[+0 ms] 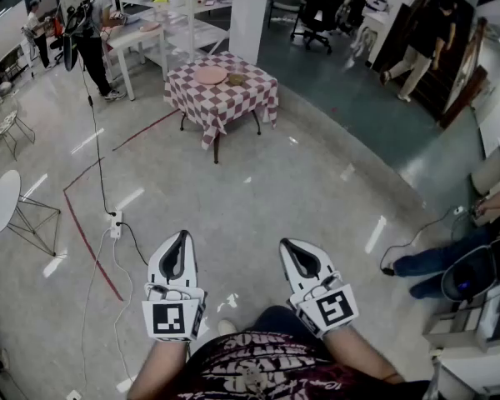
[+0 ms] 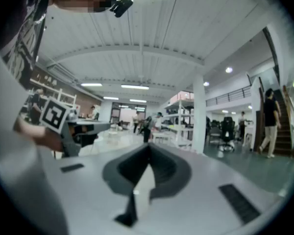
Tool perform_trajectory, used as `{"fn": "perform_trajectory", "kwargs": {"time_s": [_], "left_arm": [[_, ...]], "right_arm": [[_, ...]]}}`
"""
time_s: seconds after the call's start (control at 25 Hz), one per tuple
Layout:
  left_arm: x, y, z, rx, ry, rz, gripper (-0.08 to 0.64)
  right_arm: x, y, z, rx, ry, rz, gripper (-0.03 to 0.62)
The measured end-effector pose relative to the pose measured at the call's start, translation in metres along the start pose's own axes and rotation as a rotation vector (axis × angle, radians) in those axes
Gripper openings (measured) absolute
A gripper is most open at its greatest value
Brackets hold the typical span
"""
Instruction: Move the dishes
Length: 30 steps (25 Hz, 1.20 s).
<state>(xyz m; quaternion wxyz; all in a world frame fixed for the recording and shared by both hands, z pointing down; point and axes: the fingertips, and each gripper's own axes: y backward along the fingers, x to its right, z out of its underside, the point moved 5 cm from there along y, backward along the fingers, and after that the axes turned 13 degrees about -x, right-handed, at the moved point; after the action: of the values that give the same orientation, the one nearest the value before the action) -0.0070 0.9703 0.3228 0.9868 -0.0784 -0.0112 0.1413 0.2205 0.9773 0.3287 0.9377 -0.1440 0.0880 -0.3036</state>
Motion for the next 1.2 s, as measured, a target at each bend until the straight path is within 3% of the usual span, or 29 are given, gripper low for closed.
{"fn": "perform_trajectory", "kwargs": {"time_s": [0.12,0.4,0.8,0.96,1.2], "left_arm": [[-0.014,0.007,0.001,-0.016,-0.003,-0.012,0.031],[-0.035,-0.004,0.015,-0.062,0.022,-0.021,0.031],[-0.046,-0.036,0.007,-0.071,0.002,-0.046,0.031],[-0.047,-0.060,-0.003,-0.053,-0.032,-0.066,0.031],[-0.033,-0.099,-0.008,-0.062,-0.020,-0.052,0.031]], "right_arm": [[-0.010,-0.006,-0.004,-0.012,0.011,-0.006,0.032],[-0.017,-0.026,-0.001,-0.012,-0.064,-0.021,0.032],[0.017,-0.068,0.003,-0.054,-0.145,-0.003,0.032],[0.028,-0.083,-0.002,-0.047,-0.110,-0.002,0.032],[0.059,-0.100,-0.010,-0.043,-0.101,0.022,0.032]]}}
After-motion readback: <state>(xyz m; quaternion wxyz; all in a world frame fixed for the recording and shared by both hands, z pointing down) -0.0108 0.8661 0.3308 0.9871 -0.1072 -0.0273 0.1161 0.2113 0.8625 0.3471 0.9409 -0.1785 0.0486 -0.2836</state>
